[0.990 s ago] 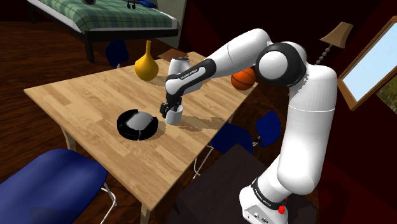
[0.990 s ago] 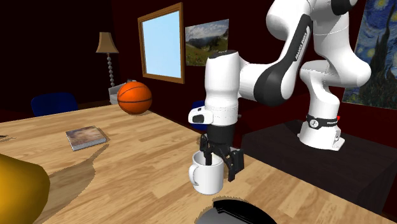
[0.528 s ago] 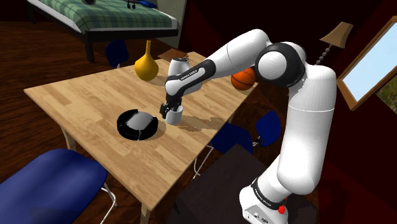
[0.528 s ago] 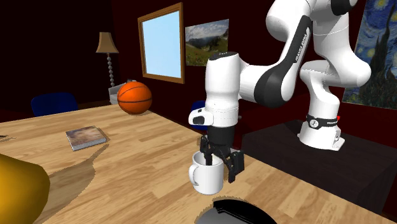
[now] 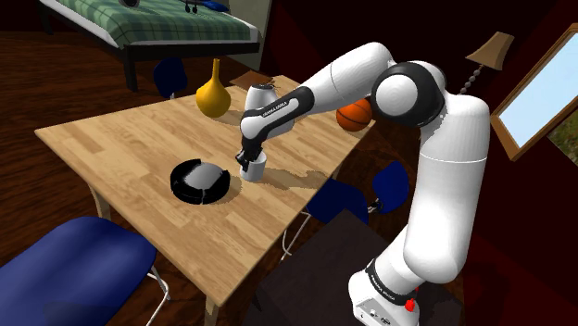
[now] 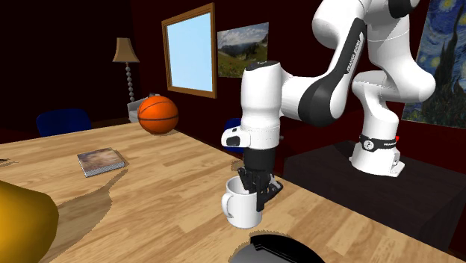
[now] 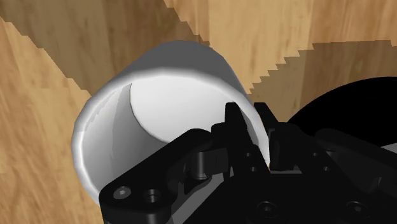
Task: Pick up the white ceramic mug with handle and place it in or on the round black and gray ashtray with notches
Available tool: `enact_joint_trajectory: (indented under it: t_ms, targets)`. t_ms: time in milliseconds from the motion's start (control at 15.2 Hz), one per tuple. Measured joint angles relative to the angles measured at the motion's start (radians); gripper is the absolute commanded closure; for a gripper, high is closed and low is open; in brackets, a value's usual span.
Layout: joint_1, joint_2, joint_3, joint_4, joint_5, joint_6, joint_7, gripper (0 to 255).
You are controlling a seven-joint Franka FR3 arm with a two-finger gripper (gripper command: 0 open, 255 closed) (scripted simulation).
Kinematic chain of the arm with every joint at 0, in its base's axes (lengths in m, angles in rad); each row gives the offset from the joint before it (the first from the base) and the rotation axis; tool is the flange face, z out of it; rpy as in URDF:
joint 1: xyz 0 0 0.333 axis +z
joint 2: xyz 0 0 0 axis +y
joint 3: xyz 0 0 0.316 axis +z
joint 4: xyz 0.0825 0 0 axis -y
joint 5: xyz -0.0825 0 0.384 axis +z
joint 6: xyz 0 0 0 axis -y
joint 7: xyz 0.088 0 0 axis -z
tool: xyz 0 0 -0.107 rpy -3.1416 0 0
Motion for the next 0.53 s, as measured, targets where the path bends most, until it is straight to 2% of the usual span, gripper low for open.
enact_joint_trajectory:
  t_ms: [528]
  targets:
    - [-0.002,-0.046,0.000,0.004,0.001,-0.050,-0.003,255]
